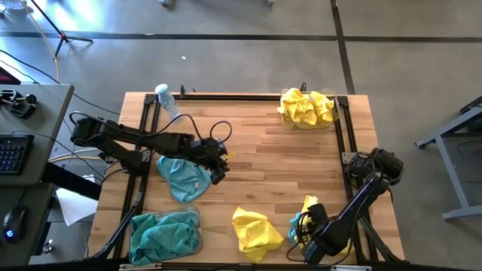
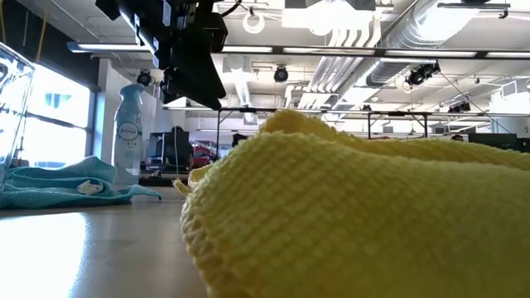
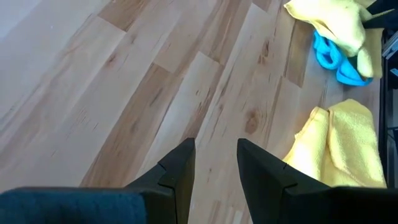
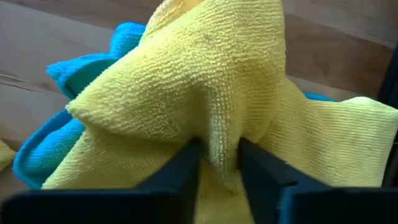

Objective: Sort microfiber towel by color & place in baskets
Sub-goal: Put the yellow microfiber towel into the top transparent bin

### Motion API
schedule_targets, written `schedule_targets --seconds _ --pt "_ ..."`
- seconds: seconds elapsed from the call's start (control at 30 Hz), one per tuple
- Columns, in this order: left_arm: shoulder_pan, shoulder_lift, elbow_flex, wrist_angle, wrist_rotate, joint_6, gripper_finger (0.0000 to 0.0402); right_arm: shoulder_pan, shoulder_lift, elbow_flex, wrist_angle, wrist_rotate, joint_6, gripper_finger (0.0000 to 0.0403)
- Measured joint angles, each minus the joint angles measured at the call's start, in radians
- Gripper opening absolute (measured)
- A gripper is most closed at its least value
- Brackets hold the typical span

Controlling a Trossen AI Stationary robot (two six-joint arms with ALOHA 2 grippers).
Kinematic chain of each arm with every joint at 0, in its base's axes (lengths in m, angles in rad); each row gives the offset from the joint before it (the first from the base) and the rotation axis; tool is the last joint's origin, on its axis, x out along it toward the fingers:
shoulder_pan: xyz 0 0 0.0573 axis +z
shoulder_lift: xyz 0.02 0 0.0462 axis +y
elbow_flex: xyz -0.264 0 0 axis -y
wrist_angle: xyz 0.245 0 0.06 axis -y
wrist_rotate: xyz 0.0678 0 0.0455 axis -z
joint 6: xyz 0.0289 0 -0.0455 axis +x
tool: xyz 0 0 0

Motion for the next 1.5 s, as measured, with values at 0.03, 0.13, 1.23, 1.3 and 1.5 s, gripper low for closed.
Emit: schedule_targets --seconds 0.03,0.13,1.23,1.3,1.5 --pt "0.0 0.0 0.0 0.0 0.003 0.0 0.0108 0.0 0.001 0.0 -0.001 0.005 -0.002 0.0075" --pt "0.0 0.0 0.0 -0.001 0.003 0.001 0.0108 -0.005 -0.004 0.0 -0.007 0.026 -0.024 0.0014" --pt "0.221 0.0 0.001 -0.008 0.093 0.053 0.0108 -0.825 -0.654 0.277 -0.325 1.024 -1.103 0.0001" --pt "0.241 0.0 0.001 -0.008 0.094 0.053 0.0108 -0.905 -0.688 0.277 -0.315 1.023 -1.172 0.0" --pt "0.291 0.0 0.001 -0.008 0.094 0.053 0.0108 -1.109 -0.731 0.277 -0.31 1.058 -1.319 0.0"
